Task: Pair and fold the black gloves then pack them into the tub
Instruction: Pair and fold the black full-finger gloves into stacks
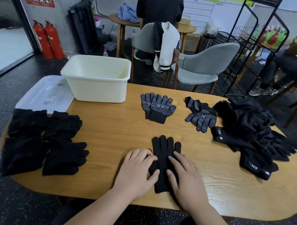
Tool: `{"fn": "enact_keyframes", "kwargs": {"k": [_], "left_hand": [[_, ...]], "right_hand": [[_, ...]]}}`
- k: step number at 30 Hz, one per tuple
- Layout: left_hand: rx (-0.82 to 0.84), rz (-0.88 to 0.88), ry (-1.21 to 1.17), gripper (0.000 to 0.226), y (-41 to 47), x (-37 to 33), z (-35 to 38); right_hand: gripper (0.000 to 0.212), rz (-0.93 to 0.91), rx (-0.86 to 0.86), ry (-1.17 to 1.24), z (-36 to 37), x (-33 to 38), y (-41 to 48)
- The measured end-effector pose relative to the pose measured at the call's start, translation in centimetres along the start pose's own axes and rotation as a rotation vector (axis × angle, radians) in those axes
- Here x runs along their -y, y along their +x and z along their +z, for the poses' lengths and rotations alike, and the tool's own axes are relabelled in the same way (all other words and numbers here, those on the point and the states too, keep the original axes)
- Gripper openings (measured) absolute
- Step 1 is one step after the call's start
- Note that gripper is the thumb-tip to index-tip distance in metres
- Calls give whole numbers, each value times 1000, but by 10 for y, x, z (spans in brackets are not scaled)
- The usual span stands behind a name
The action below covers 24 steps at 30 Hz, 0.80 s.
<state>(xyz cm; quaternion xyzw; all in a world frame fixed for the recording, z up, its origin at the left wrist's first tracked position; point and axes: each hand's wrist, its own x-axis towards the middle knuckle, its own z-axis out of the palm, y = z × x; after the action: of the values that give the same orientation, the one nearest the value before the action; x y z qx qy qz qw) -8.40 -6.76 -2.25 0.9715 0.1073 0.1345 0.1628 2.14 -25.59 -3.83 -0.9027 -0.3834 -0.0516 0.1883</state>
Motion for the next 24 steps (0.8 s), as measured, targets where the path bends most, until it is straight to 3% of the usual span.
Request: {"fn": "enact_keyframes", "kwargs": {"k": [13,19,24], "left_hand": [[62,21,10,59,3,4,7],[5,27,-134,34,0,9,4],[-30,20,-159,30,0,9,6]], "right_hand": [[33,-31,-136,111,-2,-4,-5],[20,-87,-150,99,1,-3,-5],[20,-129,-163,158,-4,-4,-8]]}}
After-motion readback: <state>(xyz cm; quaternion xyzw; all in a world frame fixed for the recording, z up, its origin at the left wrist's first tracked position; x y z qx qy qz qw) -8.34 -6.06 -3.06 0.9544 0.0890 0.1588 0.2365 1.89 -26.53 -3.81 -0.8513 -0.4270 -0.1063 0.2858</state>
